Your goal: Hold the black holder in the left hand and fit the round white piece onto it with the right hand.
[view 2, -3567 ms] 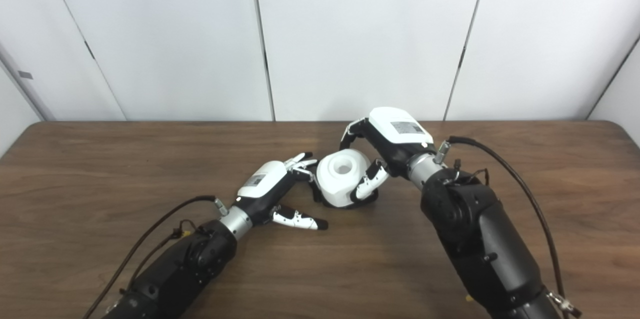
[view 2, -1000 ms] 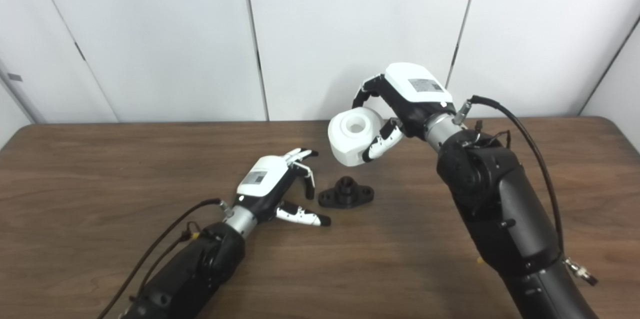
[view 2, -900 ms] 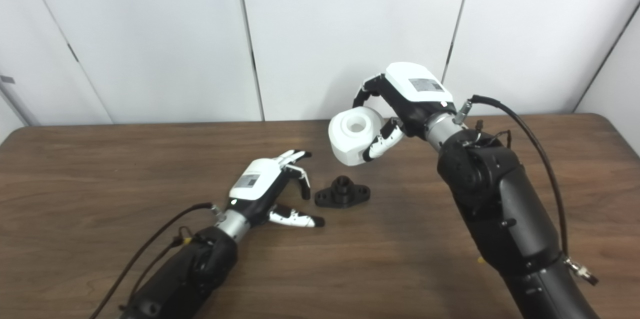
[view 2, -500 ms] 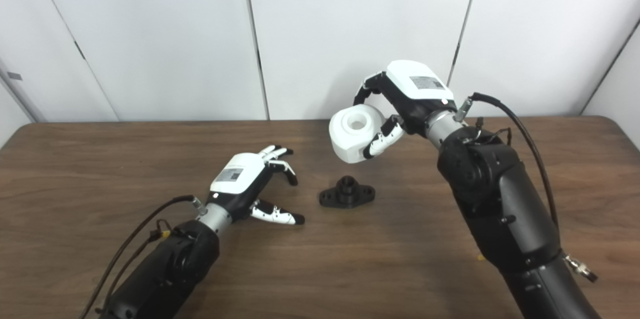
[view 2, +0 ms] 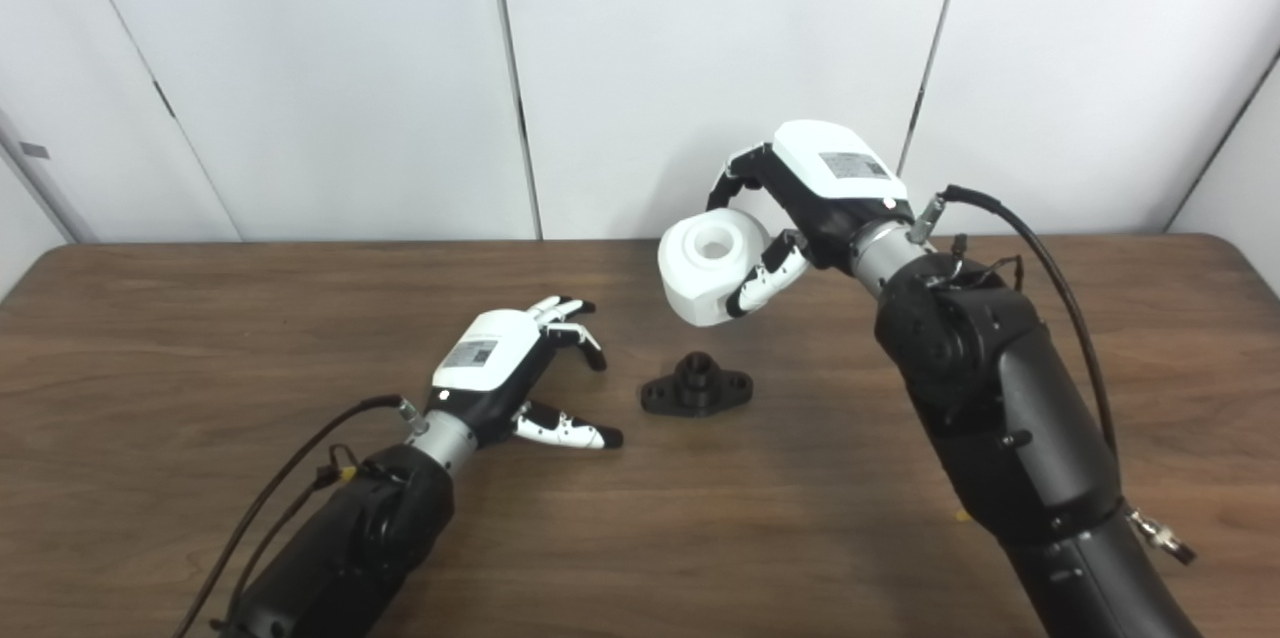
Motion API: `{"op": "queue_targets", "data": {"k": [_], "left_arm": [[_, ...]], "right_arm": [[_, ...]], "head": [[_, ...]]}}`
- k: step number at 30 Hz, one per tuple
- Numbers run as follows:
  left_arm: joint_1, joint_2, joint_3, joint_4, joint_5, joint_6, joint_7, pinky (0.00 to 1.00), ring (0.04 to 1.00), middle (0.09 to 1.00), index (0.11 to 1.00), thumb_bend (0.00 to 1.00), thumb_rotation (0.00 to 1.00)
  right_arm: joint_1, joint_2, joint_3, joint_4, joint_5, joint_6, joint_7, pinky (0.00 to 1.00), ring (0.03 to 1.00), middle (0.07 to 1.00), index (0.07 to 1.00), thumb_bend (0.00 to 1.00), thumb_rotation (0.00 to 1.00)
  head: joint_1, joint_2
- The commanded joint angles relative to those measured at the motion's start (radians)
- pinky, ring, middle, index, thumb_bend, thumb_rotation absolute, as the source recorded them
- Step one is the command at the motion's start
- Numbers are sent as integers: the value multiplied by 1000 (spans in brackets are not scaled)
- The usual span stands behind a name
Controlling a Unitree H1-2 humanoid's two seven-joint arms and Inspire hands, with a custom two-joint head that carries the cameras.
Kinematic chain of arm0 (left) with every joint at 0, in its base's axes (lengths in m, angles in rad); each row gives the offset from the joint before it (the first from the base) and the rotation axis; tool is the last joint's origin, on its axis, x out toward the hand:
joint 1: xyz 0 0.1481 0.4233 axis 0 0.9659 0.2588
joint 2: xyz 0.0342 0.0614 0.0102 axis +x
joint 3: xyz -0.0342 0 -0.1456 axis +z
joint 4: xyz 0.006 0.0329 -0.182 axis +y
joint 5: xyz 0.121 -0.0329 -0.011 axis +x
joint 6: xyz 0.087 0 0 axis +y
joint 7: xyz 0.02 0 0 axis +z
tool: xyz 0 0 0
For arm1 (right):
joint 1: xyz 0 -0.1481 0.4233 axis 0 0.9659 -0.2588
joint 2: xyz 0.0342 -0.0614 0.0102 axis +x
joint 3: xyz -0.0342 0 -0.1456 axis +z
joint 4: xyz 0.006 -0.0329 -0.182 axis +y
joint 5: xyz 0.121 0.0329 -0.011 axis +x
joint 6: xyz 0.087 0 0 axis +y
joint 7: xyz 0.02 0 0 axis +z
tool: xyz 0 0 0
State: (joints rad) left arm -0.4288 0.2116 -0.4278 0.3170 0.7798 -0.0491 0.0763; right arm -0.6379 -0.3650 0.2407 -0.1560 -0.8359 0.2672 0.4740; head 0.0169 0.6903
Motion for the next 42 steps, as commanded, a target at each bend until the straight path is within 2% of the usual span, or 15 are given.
{"op": "queue_targets", "data": {"k": [1,10,23,42], "left_arm": [[-37,-18,5,12,-7,-33,33,836,934,906,637,980,357],[-70,-60,8,100,-15,-60,78,843,932,913,686,977,373],[-101,-88,-2,189,-23,-79,104,824,919,914,675,971,375],[-117,-135,-13,282,-80,-128,119,856,933,907,634,952,309]], "right_arm": [[-55,-12,-12,-20,0,-15,-32,689,741,711,481,521,138],[-56,-13,-10,-19,-7,-10,-30,699,748,713,481,522,137],[-49,-10,-10,-24,-3,-13,-34,690,746,708,481,521,138],[-38,-7,-6,-49,-21,2,-24,691,748,709,480,521,139]], "head": [[1,1],[-1,0],[-9,7],[-26,18]]}}
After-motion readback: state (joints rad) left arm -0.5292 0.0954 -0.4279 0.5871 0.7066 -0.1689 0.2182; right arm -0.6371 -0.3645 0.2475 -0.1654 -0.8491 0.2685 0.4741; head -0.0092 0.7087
